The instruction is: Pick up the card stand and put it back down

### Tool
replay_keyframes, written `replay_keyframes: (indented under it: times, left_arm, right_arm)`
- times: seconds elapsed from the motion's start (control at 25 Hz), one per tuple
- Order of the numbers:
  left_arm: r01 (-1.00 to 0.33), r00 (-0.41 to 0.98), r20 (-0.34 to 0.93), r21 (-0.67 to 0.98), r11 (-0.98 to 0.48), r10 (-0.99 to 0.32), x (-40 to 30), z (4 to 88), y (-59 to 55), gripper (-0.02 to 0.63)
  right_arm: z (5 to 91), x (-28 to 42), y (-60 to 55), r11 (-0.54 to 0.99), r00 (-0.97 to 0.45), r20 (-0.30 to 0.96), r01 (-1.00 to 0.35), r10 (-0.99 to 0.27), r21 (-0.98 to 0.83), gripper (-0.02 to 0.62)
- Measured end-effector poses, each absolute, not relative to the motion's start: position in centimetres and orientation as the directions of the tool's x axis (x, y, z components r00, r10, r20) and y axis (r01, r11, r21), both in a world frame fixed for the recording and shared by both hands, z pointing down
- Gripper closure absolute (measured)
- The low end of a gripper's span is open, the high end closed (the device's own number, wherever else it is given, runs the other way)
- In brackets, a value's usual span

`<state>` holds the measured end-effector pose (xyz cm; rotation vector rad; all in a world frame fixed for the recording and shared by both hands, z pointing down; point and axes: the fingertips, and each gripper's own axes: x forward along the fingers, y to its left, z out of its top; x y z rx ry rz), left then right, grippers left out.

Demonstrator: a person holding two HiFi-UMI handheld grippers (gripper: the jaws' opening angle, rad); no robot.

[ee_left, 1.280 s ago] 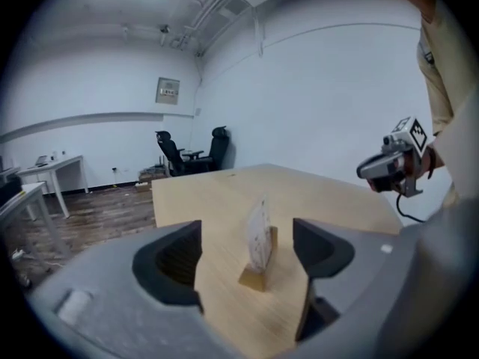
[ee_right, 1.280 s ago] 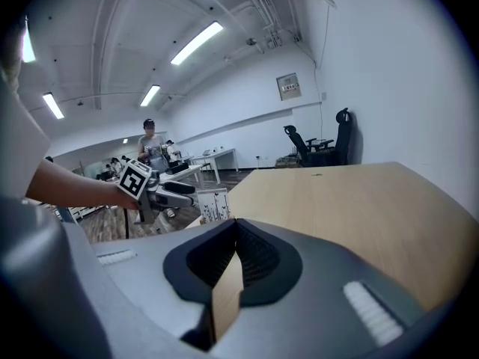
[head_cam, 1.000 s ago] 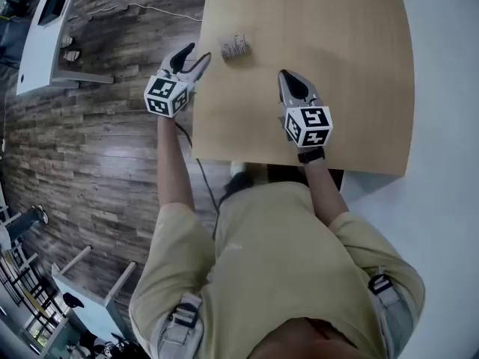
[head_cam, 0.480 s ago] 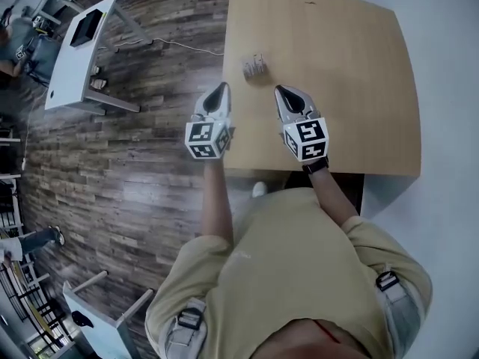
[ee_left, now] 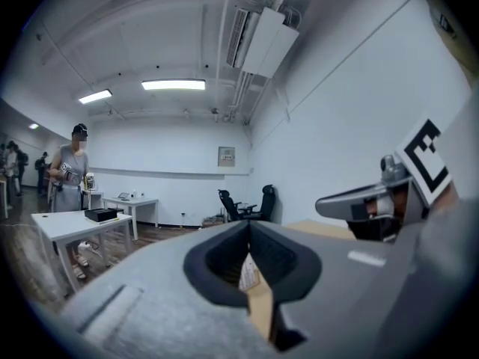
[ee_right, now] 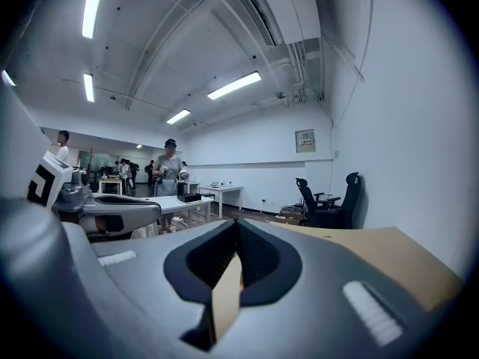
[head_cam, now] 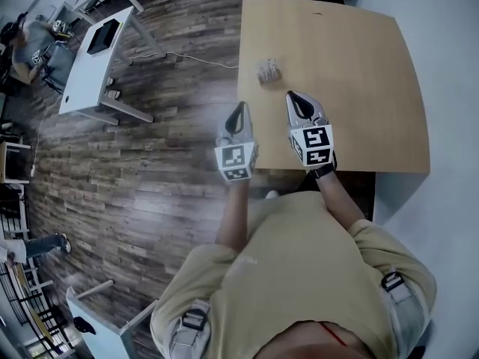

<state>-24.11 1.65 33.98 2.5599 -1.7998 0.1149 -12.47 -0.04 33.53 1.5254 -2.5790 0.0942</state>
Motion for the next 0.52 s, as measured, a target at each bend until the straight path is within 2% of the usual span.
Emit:
replay_keyframes:
  times: [0.36, 0.52]
  left_arm:
    - [-0.946, 0.323, 0.079, -0.008, -0.325, -0.943, -26.5, 34.7, 4.0, 0.606]
    - [-0.918, 0.397, 0.161, 0.051, -0.394, -0.903, -22.3, 38.8, 5.2, 0.606]
  right_arm:
    - [34.6, -15.9, 2.9, 0.55, -0.542, 0.183, -0.835, -0.82, -0.008, 0.589]
    - [38.2, -12.6, 4.7, 0.534, -0.51, 0.287, -0.846, -0.811, 0.004, 0.589]
